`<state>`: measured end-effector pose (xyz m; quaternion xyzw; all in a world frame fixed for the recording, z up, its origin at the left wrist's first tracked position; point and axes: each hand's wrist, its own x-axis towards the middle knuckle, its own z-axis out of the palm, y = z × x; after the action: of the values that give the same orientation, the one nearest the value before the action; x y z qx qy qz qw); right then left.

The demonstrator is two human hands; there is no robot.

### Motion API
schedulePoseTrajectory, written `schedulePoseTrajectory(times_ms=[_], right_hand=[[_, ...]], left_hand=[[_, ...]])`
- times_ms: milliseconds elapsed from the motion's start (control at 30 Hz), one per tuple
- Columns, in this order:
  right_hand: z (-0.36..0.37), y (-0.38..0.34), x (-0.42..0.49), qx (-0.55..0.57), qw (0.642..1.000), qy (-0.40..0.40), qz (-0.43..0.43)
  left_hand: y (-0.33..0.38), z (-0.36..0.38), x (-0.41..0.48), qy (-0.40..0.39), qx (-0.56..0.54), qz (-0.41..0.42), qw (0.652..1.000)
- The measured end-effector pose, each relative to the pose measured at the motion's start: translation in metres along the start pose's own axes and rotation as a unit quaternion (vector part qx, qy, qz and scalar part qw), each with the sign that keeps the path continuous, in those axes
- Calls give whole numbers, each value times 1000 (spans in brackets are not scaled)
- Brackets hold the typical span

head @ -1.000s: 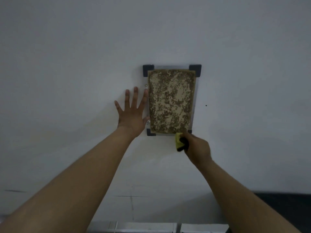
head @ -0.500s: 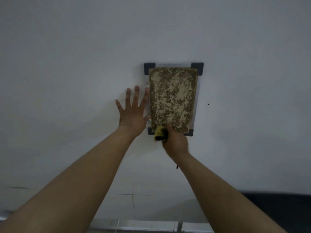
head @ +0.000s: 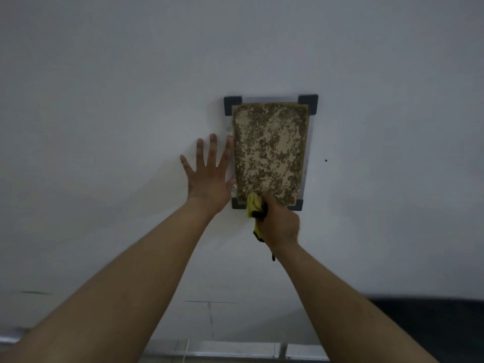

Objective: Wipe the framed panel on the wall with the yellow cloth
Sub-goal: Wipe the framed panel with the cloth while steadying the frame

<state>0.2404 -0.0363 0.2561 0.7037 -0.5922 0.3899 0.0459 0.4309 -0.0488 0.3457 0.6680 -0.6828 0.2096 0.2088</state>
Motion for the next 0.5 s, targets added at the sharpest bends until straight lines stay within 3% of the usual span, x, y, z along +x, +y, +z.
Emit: schedulePoseTrajectory(times_ms=[167, 300, 433, 500], right_hand=[[-20, 34, -1, 74, 979, 116, 148], [-58, 19, 44, 93, 962, 244, 81], [-108, -13, 112, 142, 917, 373, 2], [-125, -24, 137, 122, 908, 397, -51]], left_hand=[[-1, 3, 2, 3, 1, 2, 1000], [-3, 4, 1, 6, 2, 4, 1000], [-6, 2, 1, 8, -10, 7, 1000], [-8, 1, 1, 8, -8, 10, 1000]])
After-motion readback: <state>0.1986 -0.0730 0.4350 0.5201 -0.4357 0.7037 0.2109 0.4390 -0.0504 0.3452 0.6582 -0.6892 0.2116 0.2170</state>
